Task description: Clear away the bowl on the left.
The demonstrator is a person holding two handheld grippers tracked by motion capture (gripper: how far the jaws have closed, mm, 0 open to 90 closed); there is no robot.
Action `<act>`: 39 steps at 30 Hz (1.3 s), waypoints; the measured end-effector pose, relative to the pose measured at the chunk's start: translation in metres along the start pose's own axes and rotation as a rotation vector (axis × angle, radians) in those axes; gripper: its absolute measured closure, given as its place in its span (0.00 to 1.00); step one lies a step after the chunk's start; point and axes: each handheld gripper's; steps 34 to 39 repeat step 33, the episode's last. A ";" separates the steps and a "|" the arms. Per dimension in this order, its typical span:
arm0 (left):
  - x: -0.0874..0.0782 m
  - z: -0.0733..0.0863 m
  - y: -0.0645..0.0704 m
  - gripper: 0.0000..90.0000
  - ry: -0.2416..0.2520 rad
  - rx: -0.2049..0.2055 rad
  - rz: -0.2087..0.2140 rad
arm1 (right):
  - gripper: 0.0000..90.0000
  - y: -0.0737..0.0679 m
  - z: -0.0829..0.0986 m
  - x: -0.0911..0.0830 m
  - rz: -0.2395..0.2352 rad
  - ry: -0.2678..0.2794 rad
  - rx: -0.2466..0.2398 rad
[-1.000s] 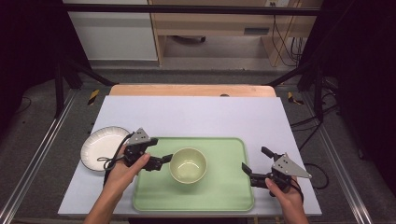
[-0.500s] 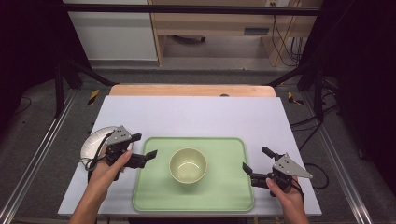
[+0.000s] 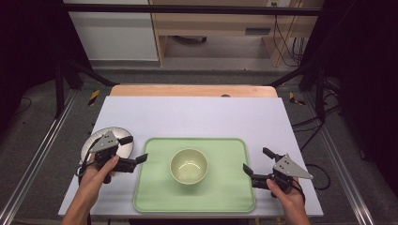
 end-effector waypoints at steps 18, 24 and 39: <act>-0.006 0.027 -0.008 0.07 0.081 0.016 0.015 | 0.05 0.002 -0.001 -0.002 -0.007 0.025 -0.001; -0.010 0.031 -0.008 0.07 0.124 0.001 0.025 | 0.05 0.002 -0.001 -0.002 -0.014 0.038 -0.001; -0.013 0.033 -0.012 0.07 0.166 -0.032 0.023 | 0.04 0.002 -0.001 -0.001 -0.009 0.034 0.006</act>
Point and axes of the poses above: each handheld gripper's, and its own axes: x roughly forward along the jaws, z roughly out of its underside, y roughly to its right, and after that the axes turned 1 degree about -x, right-handed
